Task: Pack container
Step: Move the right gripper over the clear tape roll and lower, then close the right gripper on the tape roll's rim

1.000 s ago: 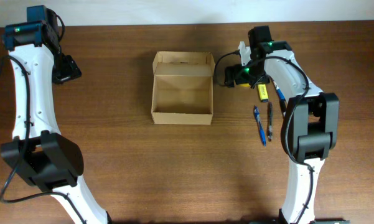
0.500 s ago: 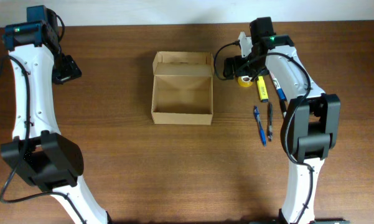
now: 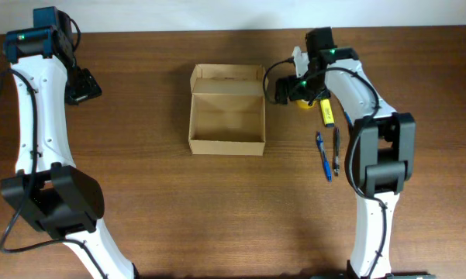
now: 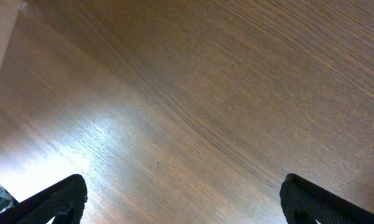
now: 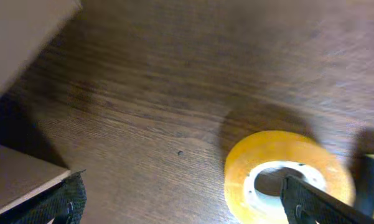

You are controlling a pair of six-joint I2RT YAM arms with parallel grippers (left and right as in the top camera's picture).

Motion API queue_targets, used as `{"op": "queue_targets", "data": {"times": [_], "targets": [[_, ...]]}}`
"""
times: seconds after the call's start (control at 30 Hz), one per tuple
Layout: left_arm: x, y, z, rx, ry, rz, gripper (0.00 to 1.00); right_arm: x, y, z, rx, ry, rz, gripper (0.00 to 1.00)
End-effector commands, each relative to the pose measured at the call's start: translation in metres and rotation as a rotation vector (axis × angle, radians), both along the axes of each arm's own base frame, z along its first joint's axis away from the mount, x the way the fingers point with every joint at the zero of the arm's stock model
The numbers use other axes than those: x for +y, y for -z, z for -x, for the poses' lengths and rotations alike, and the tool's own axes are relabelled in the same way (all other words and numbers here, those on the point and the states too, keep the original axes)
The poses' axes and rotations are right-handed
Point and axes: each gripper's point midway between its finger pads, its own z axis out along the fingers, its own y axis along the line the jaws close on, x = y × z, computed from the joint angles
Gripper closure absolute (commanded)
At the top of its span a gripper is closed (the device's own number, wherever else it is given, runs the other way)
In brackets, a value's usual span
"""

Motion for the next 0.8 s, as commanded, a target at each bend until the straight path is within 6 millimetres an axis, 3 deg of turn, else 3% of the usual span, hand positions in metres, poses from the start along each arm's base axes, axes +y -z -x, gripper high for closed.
{"op": "queue_targets", "data": {"times": [0.0, 0.37, 0.43, 0.6, 0.77], "targets": [[0.004, 0.005, 0.001, 0.018, 0.002, -0.005, 0.0, 0.005, 0.011, 0.002, 0.023, -0.019, -0.006, 0.0], [0.004, 0.005, 0.001, 0.018, 0.002, -0.005, 0.0, -0.036, 0.02, 0.005, 0.056, 0.103, 0.145, 0.09], [0.004, 0.005, 0.001, 0.018, 0.002, -0.005, 0.0, -0.047, 0.021, 0.008, 0.08, 0.172, 0.152, 0.16], [0.005, 0.005, 0.001, 0.018, 0.001, -0.005, 0.0, -0.058, 0.022, 0.015, 0.115, 0.221, 0.183, 0.29], [0.005, 0.005, 0.001, 0.018, 0.0, -0.005, 0.0, -0.058, 0.023, 0.019, 0.128, 0.218, 0.185, 0.29]]}}
